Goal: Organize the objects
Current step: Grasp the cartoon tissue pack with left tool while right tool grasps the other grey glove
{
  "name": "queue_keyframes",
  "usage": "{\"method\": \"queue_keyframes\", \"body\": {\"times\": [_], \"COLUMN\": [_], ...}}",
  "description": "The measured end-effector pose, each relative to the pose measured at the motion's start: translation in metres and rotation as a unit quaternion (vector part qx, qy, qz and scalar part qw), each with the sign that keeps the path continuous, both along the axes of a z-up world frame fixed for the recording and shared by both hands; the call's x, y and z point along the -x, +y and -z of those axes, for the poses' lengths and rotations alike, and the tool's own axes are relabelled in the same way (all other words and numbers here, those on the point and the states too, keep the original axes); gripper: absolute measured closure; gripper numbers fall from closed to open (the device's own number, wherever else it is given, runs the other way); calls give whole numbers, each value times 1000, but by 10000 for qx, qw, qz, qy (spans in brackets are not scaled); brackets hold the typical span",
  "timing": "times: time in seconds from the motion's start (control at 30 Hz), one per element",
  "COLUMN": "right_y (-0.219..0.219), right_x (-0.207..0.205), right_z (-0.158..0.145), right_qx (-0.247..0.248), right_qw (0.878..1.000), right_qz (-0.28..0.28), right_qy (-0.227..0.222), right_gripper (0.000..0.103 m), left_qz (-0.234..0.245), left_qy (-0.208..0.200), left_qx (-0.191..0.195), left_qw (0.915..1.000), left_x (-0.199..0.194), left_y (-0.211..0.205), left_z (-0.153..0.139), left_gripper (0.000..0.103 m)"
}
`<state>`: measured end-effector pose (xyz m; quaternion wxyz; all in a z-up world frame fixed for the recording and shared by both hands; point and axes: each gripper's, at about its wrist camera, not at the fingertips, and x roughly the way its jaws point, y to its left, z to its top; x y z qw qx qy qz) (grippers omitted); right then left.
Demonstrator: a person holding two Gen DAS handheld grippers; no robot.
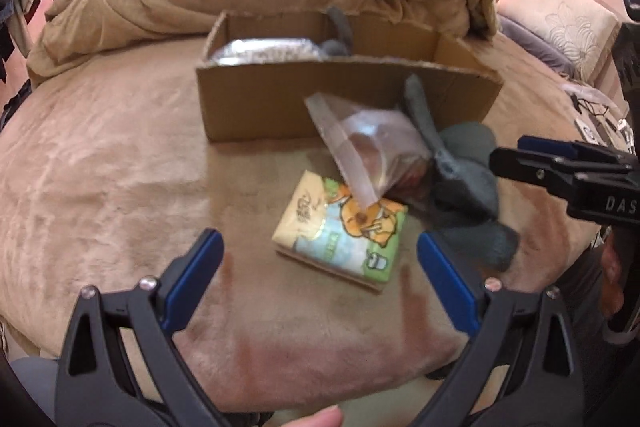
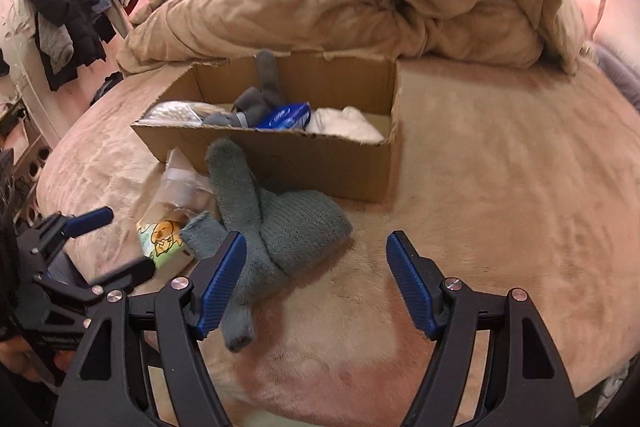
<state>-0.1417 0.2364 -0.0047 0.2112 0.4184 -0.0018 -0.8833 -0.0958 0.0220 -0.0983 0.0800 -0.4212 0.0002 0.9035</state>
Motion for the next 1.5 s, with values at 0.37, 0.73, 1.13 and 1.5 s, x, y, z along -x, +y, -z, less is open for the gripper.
{"method": "queue_keyframes", "body": {"times": [0.37, 0.73, 1.13, 1.5], "right_y": [-24, -16, 4, 8], "right_x": [18, -1, -33, -45], "right_z": [24, 7, -27, -69], "right_qx": [368, 397, 367, 225], "right_qw": [9981, 9984, 9989, 9973], "right_qz": [-289, -369, -233, -164], "right_qy": [-401, -185, 201, 680], "right_gripper": [35, 69, 72, 73], "left_qz": [53, 18, -243, -322], "left_qy": [-2, 71, 331, 907], "left_qx": [275, -104, -199, -110], "left_qw": [9996, 9999, 9990, 9953], "left_x": [12, -11, -44, -59], "left_y": [8, -2, -19, -20], "left_z": [20, 3, -47, -97], "left_gripper": [30, 38, 38, 38]}}
